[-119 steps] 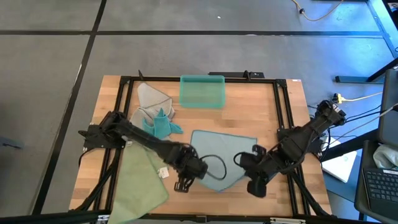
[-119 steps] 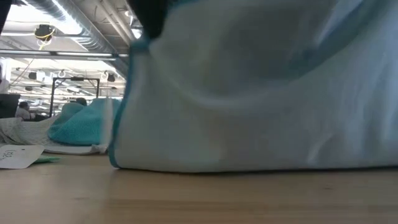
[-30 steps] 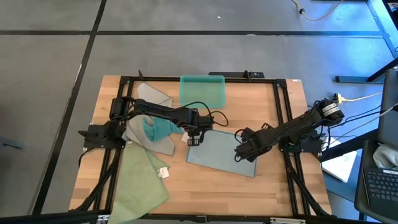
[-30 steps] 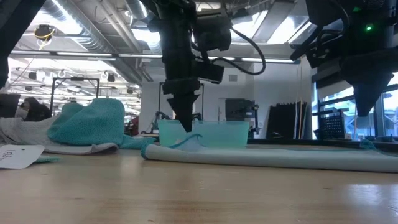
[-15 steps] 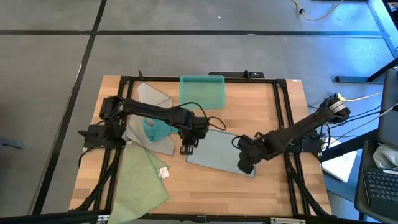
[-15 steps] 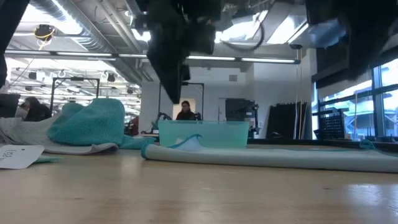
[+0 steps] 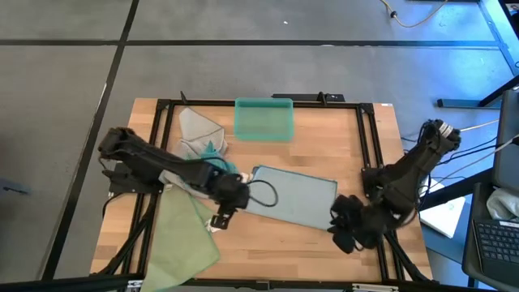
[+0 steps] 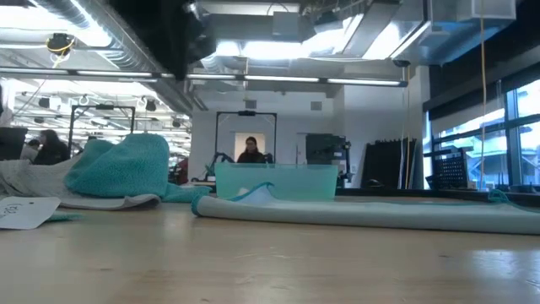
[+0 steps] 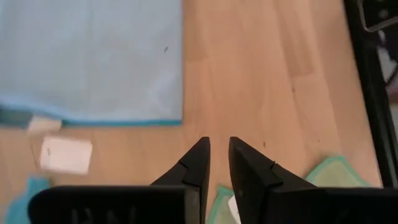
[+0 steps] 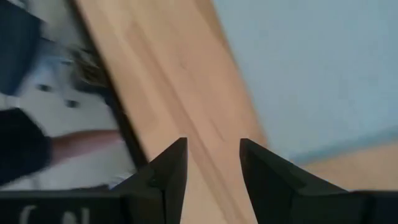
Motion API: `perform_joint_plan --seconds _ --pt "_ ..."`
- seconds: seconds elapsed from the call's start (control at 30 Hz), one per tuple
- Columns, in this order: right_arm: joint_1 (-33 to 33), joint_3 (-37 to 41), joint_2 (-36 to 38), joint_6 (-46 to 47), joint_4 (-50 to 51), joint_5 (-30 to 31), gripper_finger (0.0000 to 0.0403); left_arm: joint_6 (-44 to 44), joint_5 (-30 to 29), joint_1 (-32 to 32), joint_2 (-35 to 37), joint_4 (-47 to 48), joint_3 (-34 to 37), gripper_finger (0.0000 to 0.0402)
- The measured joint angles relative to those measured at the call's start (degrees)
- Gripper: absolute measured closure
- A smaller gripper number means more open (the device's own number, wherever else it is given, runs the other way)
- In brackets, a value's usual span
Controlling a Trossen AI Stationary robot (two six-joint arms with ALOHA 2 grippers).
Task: Fold microfiber towels
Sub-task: Fold the light blue towel
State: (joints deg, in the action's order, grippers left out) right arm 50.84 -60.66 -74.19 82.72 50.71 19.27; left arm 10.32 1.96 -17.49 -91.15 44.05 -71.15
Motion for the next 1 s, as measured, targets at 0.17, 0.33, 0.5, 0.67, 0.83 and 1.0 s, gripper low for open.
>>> perform_joint_plan --seconds 0.17,0.33,0.5,0.67,0.83,1.0 --pt "4.1 0.1 -4.1 1.2 5.2 -0.3 0.0253 8.3 -0.8 -1.9 5.7 -8.7 10.0 0.0349" --pt "4.3 0.1 -8.0 -0.8 4.4 -1.2 0.0253 -2.4 -2.7 -5.5 6.8 -14.2 11.1 0.0331" --pt "4.3 0.1 -11.4 -1.9 3.9 -1.8 0.0253 -13.7 -8.0 -6.9 4.8 -19.1 11.1 0.0300" --pt "4.1 0.1 -12.4 -1.8 0.7 -5.6 0.0253 -16.7 -7.1 -4.5 0.7 -19.8 11.1 0.0251" --pt "4.1 0.1 -12.4 2.4 -0.9 -8.2 0.0253 -20.7 -6.2 -3.0 -3.7 -23.3 11.1 0.0205" --pt "4.1 0.1 -12.4 7.5 -2.7 -9.0 0.0253 -22.9 -6.2 -1.8 -8.1 -23.6 11.1 0.0189"
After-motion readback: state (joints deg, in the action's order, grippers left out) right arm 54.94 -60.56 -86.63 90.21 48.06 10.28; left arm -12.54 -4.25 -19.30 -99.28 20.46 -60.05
